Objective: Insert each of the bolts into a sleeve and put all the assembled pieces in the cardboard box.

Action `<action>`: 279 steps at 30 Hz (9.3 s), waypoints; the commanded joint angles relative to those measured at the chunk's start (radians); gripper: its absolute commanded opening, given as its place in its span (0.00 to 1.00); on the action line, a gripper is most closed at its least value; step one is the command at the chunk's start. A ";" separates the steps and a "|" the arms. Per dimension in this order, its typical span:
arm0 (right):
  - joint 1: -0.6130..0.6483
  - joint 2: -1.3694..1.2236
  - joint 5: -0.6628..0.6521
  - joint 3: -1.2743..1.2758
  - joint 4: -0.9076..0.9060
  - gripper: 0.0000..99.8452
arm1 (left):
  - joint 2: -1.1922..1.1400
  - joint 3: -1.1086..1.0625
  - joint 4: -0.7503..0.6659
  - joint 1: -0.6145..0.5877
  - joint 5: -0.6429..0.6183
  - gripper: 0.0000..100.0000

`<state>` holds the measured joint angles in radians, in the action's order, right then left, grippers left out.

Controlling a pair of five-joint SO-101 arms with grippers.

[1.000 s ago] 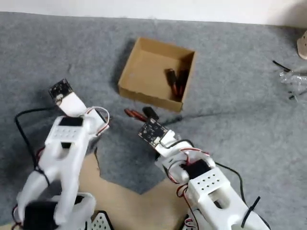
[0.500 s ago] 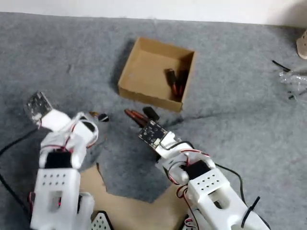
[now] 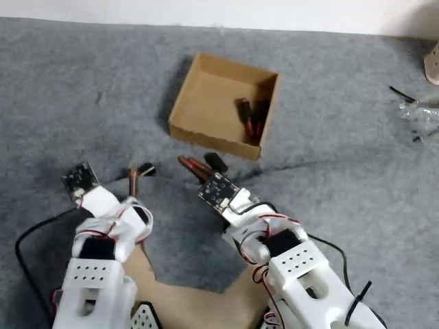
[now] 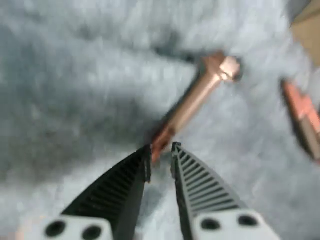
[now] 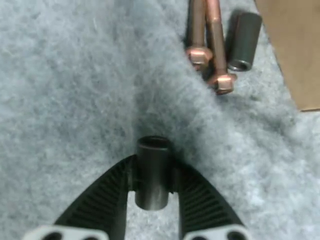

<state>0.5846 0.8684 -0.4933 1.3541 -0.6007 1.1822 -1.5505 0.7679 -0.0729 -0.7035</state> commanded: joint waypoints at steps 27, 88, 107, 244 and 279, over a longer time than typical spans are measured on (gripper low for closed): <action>0.018 0.022 -0.015 -0.015 0.031 0.00 | 0.019 0.062 0.381 0.573 0.011 0.09; 0.018 0.022 -0.015 -0.016 0.031 0.00 | 0.010 0.116 0.184 -0.001 0.470 0.17; 0.018 0.022 -0.015 -0.016 0.031 0.00 | 0.010 -0.007 0.046 -0.091 0.529 0.17; 0.142 0.972 0.331 0.176 -0.021 0.00 | 0.641 0.031 -0.313 0.633 0.462 0.01; -0.025 0.972 0.416 0.180 0.051 0.00 | 0.641 -0.142 -0.310 0.624 0.370 0.01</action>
<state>0.6030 1.8136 -0.0867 1.5766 -0.6068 1.8190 -1.6732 0.4595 0.5393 -0.3721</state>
